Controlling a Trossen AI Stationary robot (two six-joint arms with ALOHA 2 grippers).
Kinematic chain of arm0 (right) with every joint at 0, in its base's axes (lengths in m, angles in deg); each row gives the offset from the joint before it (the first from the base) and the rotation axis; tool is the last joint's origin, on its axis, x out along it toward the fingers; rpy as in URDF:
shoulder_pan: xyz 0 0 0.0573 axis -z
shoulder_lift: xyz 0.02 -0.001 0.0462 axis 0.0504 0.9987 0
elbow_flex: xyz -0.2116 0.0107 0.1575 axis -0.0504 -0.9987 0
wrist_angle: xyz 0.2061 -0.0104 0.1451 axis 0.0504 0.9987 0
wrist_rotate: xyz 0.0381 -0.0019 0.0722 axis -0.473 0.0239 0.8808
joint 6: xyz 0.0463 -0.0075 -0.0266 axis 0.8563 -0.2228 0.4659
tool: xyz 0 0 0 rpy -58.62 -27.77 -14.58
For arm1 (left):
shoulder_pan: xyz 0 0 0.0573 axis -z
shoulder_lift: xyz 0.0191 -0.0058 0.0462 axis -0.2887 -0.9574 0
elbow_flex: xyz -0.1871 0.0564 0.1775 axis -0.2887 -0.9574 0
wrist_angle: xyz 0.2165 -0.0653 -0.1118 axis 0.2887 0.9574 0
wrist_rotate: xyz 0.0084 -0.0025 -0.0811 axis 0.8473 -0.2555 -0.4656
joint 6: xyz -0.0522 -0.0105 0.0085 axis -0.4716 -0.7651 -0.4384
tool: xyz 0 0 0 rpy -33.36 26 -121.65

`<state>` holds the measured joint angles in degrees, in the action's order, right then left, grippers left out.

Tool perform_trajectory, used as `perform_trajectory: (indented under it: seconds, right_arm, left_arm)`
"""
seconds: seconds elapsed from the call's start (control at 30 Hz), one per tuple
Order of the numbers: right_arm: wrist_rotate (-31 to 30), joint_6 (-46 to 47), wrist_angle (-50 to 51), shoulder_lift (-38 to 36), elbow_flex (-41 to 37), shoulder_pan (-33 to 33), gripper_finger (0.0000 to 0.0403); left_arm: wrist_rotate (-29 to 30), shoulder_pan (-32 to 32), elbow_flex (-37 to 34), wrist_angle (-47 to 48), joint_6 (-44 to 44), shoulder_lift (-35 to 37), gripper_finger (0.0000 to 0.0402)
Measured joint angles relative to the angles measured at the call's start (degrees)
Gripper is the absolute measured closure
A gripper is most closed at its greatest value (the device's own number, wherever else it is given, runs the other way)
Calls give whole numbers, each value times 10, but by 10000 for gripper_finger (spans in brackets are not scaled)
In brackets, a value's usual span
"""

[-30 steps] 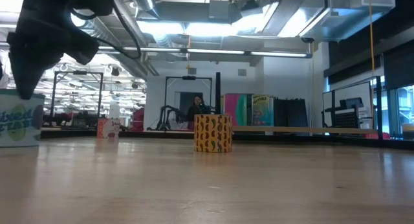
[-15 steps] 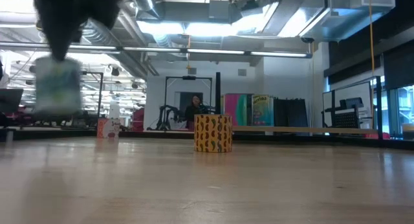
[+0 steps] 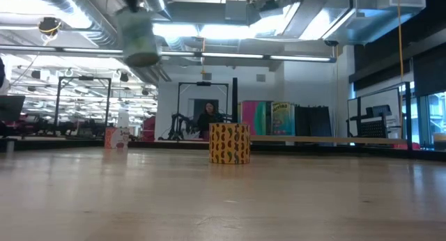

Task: Pick and place cans onto a shelf
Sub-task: Put the canned mixed vegetables on the shelf

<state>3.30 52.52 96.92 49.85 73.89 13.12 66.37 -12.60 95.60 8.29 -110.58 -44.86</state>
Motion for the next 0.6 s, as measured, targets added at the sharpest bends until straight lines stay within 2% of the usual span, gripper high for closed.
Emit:
perform_trajectory:
  seconds: [0.3, 0.47, 0.6]
  right_arm:
    - [0, -4, 0, -13, 0, 0, 397]
    - [0, -1, 0, -30, 0, 0, 397]
    - [1, 14, 0, -42, 0, 0, 397]
  left_arm:
    - [-8, -29, 223, 1, 274, -150, 401]
    - [-6, -48, 309, 0, 347, -232, 401]
    - [-19, -64, 359, -11, 372, -292, 401]
